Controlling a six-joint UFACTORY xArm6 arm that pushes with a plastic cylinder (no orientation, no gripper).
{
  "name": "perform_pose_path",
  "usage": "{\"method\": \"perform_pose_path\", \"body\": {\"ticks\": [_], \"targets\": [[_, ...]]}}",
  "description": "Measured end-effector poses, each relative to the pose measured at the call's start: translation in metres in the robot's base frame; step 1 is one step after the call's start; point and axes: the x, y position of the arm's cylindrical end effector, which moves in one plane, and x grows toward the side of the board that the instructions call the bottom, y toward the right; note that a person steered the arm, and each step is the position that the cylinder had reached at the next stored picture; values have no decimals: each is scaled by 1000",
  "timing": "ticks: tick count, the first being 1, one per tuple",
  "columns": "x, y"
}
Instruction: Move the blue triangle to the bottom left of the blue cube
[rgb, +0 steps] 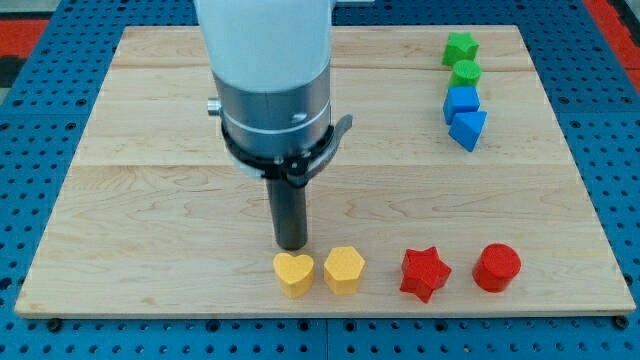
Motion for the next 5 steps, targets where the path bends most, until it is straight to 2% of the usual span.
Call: {"method": "perform_pose_path", "body": {"ticks": [1,3,4,5], "targets": [[-42,64],[-53,250],[-94,283],[-126,279]]}}
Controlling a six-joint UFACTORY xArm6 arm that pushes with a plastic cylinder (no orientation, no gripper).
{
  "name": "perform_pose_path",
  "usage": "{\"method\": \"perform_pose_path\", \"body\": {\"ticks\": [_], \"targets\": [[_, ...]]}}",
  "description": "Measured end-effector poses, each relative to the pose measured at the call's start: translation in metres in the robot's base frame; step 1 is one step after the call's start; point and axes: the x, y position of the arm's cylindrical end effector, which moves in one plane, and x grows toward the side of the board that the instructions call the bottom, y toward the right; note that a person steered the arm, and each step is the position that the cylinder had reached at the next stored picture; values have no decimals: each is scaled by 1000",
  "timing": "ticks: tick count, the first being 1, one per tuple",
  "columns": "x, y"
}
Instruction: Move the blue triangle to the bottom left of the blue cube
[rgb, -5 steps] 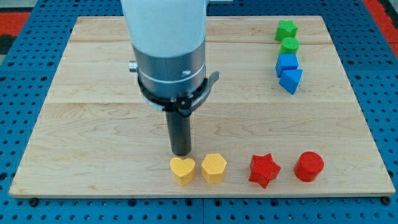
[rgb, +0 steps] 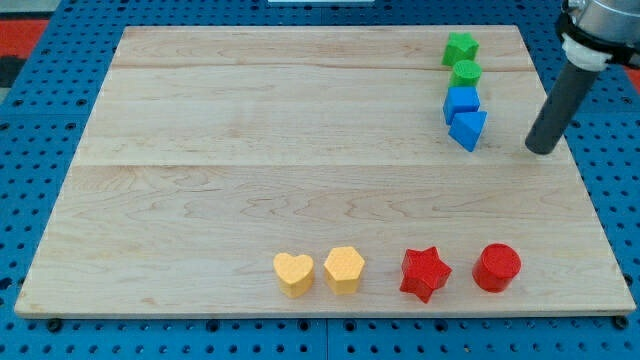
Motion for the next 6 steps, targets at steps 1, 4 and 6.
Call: {"method": "perform_pose_path", "body": {"ticks": [1,4,6], "targets": [[-5,-19],[11,-103],[-41,-106]]}}
